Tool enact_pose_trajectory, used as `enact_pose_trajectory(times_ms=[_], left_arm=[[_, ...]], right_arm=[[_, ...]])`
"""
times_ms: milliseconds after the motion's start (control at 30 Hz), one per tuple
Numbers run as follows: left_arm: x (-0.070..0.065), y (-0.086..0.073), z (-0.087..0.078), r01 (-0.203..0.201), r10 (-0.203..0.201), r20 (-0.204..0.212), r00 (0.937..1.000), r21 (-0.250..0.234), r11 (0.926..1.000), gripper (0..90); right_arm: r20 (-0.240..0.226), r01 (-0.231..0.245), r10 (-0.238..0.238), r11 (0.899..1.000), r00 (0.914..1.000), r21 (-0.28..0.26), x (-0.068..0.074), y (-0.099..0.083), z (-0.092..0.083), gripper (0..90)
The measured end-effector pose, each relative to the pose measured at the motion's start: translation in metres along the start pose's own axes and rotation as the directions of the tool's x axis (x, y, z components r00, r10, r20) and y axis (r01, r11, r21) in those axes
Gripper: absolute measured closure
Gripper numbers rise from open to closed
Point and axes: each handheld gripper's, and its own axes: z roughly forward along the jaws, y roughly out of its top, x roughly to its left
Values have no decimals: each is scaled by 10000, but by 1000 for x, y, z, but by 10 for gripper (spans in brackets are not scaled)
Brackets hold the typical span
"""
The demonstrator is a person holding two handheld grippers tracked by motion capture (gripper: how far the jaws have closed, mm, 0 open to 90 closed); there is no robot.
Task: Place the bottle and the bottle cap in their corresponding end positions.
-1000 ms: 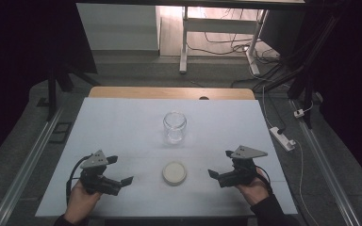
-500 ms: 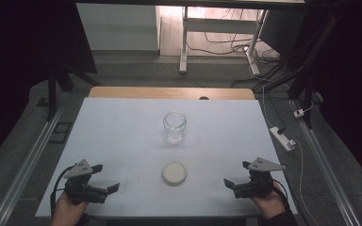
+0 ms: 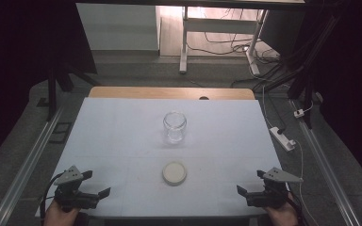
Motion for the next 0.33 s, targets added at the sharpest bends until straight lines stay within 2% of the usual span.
enact_pose_trajectory(times_ms=[167,333], left_arm=[[-2,-3,-3,-148,163,-437,9989,363,9992,0],[-2,-2,-2,-153,168,-379,9991,415,9990,0]], right_arm=[[139,-264,263,9996,9996,56,-3,-3,-6,0],[194,-260,256,9994,9995,225,-3,-3,-5,0]])
